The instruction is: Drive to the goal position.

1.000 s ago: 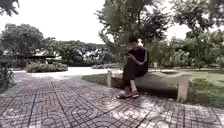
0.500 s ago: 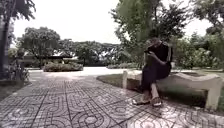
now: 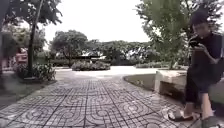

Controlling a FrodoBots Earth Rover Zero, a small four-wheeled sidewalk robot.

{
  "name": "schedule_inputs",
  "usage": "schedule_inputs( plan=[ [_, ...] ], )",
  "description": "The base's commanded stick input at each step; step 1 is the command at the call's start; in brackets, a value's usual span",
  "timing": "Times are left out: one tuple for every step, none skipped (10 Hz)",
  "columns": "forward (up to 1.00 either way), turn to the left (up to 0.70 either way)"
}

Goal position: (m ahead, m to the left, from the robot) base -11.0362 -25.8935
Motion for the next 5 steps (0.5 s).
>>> schedule_inputs(
  plan=[
    [0.70, 0.27],
    [0.70, 0.19],
    [0.70, 0.00],
    [0.70, 0.00],
    [0.70, 0.00]
  ],
)
